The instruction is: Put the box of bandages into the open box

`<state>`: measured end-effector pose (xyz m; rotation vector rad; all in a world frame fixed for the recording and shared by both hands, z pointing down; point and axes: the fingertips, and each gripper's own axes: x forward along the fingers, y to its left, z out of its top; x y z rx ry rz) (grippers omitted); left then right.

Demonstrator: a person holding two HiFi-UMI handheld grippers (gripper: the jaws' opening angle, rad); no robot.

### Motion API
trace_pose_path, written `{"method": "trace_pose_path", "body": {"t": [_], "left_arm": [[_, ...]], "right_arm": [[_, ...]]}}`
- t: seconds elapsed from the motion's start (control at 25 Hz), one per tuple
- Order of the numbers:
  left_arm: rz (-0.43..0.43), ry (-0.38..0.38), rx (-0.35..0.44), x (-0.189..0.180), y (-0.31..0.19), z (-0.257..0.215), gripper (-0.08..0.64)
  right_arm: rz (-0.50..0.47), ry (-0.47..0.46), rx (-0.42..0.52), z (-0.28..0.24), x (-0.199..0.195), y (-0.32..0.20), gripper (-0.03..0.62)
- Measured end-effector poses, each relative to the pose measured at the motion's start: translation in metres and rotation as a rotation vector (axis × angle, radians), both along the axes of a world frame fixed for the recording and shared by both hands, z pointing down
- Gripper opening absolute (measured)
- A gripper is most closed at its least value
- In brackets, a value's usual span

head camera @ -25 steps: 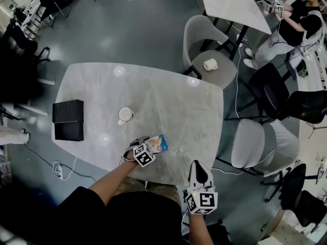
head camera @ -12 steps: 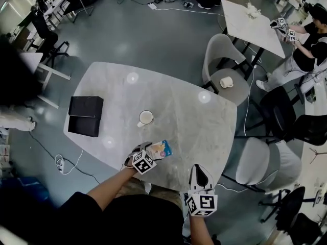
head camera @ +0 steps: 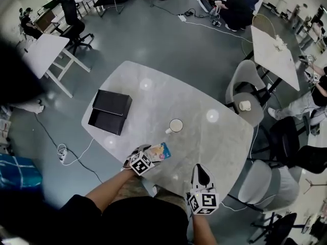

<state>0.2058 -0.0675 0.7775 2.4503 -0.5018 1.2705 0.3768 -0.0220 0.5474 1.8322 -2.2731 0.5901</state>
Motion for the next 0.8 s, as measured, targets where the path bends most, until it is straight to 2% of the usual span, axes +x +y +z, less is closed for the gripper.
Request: {"method": "trace_pose_path", "body": {"t": [0.24,0.4,0.56,0.8], "left_arm": [[-0.043,0.038,0.029,-0.086,-0.017,-0.019,0.447],[-0.057,0.070,0.038,-0.146,-0.023,-0.033,0.446],[-0.069,0.093,0.061,-0.204,-0.035,-0.045,0.446],[-0.089,0.123,0.090,-0.281,-0.059,-0.057,0.446]], "right_arm": [[-0.070,0.051,0.029,-0.025,-0.098,-0.011,0.012],[-0.069,0.056,0.077,-0.038,-0.165,-0.011,0.012],[-0.090,0.074,0.083,-0.042,-0.232,-0.016,0.012],[-0.087,0.103,0.100,-0.047,-0.306,-0.030,0.012]]}}
